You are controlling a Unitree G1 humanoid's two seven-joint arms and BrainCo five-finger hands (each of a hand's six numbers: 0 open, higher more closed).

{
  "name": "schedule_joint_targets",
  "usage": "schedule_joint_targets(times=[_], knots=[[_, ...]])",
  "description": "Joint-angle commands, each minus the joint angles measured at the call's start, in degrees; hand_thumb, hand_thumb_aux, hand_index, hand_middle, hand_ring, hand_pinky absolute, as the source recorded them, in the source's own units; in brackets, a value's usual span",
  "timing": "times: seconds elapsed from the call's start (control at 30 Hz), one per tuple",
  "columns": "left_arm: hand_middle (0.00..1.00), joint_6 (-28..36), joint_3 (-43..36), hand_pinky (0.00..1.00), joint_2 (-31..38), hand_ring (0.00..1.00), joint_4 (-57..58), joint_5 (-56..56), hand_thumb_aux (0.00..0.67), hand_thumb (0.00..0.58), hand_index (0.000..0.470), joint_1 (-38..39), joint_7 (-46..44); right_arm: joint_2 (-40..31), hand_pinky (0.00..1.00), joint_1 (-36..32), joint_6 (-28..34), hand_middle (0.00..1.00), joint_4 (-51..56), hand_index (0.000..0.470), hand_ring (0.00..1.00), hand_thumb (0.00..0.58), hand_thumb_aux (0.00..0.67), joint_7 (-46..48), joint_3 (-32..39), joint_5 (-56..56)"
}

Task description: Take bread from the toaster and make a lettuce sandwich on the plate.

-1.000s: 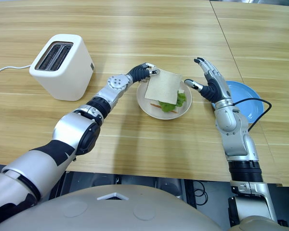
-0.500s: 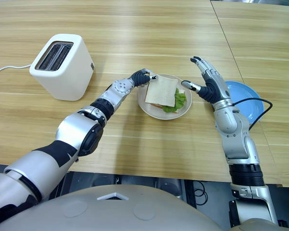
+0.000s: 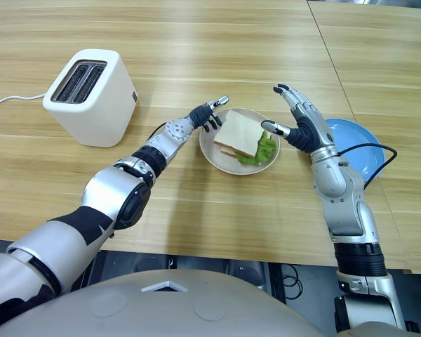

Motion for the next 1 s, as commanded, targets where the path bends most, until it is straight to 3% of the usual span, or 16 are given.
schedule_joint_targets(times=[0.03, 0.33, 0.6, 0.8, 1.0], knots=[[0.0, -1.43, -0.49, 0.0, -2.17, 0.0, 0.48, 1.15, 0.0, 0.0, 0.0, 0.34, 1.42, -0.8, 0.02, 0.45, 0.38, 0.02, -0.81, 0.0, 0.02, 0.0, 0.0, 0.27, 0.75, -2.19], [0.0, -6.06, -4.84, 0.0, 1.35, 0.0, -0.67, 6.15, 0.0, 0.0, 0.0, -1.53, 8.54, -3.77, 0.01, -1.47, -0.11, 0.01, 5.74, 0.0, 0.01, 0.0, 0.0, -2.09, 8.37, -16.16], [0.0, -11.23, -0.4, 0.0, 6.61, 0.0, -3.66, 1.42, 0.0, 0.0, 0.0, -1.09, 11.05, -5.24, 0.01, -9.59, -2.21, 0.01, 21.95, 0.0, 0.01, 0.0, 0.0, -6.19, 19.65, -27.31], [0.0, -13.58, 1.27, 0.0, 10.17, 0.0, -6.42, -0.74, 0.0, 0.0, 0.0, 1.9, 11.29, -4.92, 0.01, -18.96, -4.22, 0.01, 38.77, 0.0, 0.01, 0.0, 0.0, -12.02, 27.27, -32.76], [0.0, -14.0, 2.32, 0.0, 12.64, 0.0, -7.77, -2.43, 0.0, 0.0, 0.0, 7.6, 11.25, -6.34, 0.01, -19.58, -3.73, 0.01, 41.24, 0.0, 0.01, 0.0, 0.0, -14.51, 30.58, -34.34]])
